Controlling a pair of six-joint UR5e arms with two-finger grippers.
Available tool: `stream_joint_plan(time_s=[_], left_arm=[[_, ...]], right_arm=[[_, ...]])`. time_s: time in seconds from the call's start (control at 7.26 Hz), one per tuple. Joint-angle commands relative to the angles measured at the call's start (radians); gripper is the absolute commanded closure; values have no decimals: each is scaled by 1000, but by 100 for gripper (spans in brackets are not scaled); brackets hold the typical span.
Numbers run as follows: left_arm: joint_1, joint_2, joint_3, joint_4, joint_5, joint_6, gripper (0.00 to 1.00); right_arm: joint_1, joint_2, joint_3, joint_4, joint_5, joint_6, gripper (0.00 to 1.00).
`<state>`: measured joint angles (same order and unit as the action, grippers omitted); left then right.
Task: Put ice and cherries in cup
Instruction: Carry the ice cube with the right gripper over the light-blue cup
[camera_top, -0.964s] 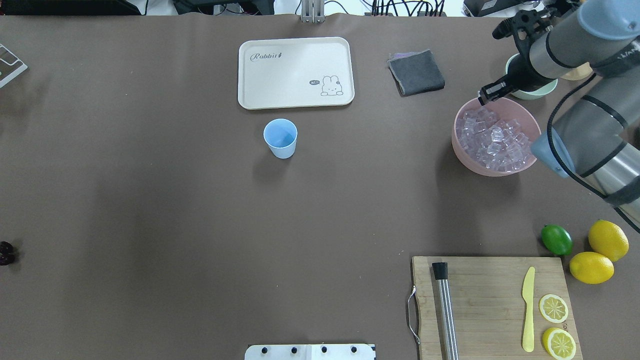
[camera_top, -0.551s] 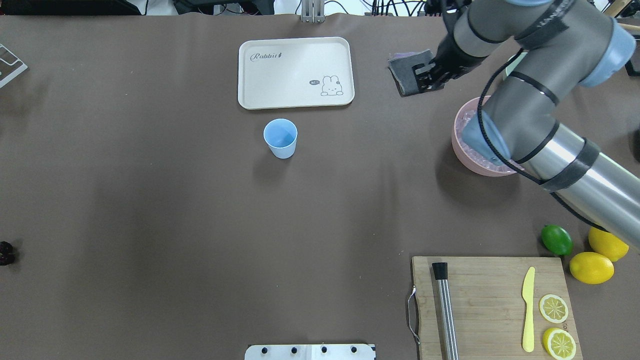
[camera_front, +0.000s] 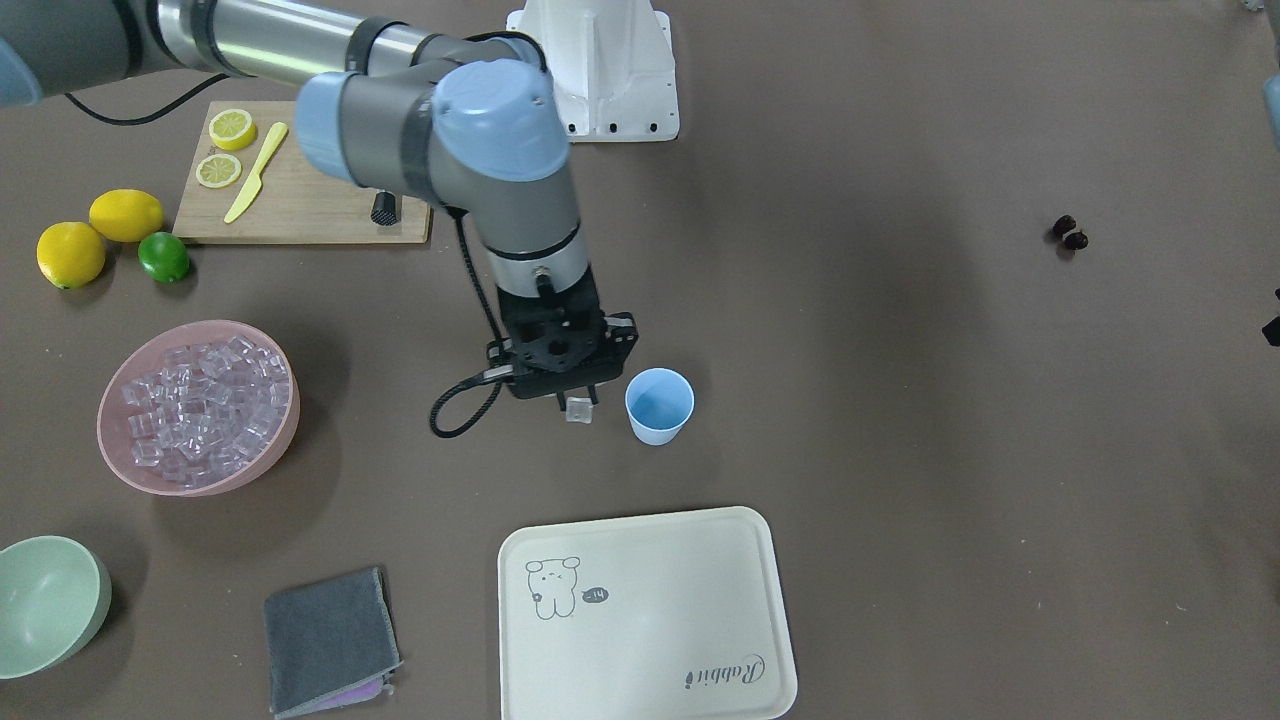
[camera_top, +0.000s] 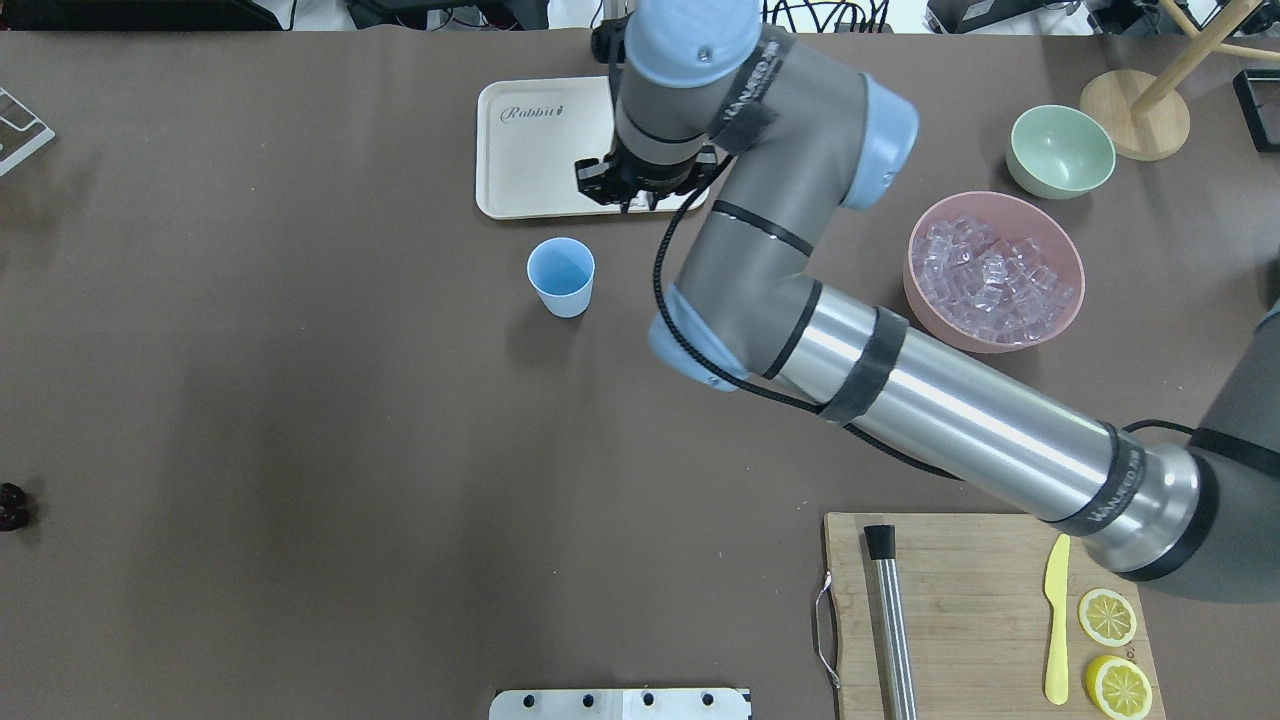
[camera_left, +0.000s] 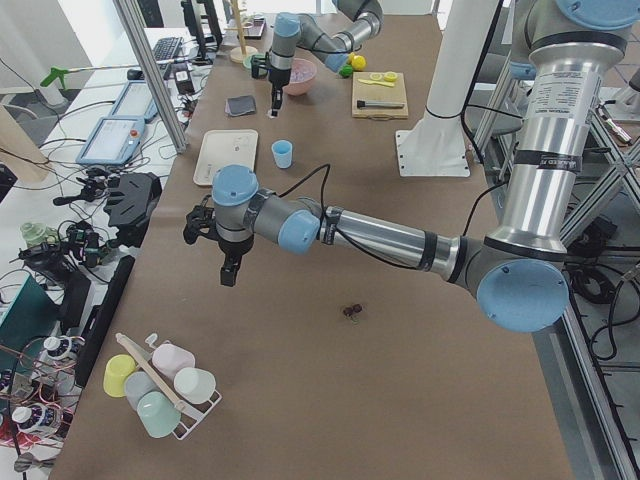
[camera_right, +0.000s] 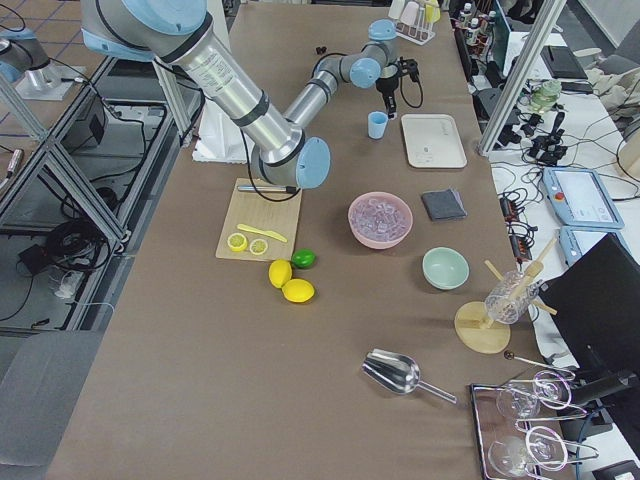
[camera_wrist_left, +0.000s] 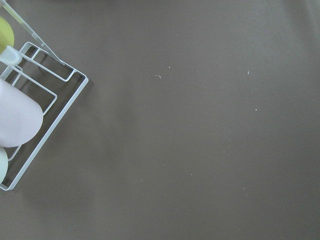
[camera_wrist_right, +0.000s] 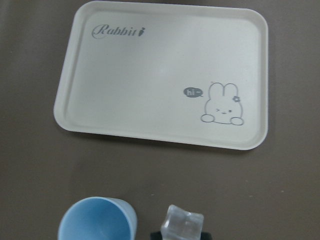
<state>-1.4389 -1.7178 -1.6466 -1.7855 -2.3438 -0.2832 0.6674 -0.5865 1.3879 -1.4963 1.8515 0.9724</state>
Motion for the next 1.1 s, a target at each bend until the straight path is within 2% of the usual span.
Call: stream_joint_plan(time_s=[0.0, 0.55, 0.69, 0.83, 0.96], left_arm=[[0, 15, 8, -3, -6, 5, 2], [0, 15, 16, -18, -8, 4, 2], [0, 15, 20, -18, -6, 6, 2], [0, 15, 18, -18, -8, 2, 2], [0, 17, 16, -18, -8, 4, 2]], right_arm=[[-73, 48, -56, 54, -85, 37, 100], [-103, 80, -159, 143, -138, 34, 100], [-104, 73, -159, 143, -138, 28, 75], [-115, 62, -158, 146, -161, 28, 12], [-120, 65, -155, 146, -179, 26, 1]])
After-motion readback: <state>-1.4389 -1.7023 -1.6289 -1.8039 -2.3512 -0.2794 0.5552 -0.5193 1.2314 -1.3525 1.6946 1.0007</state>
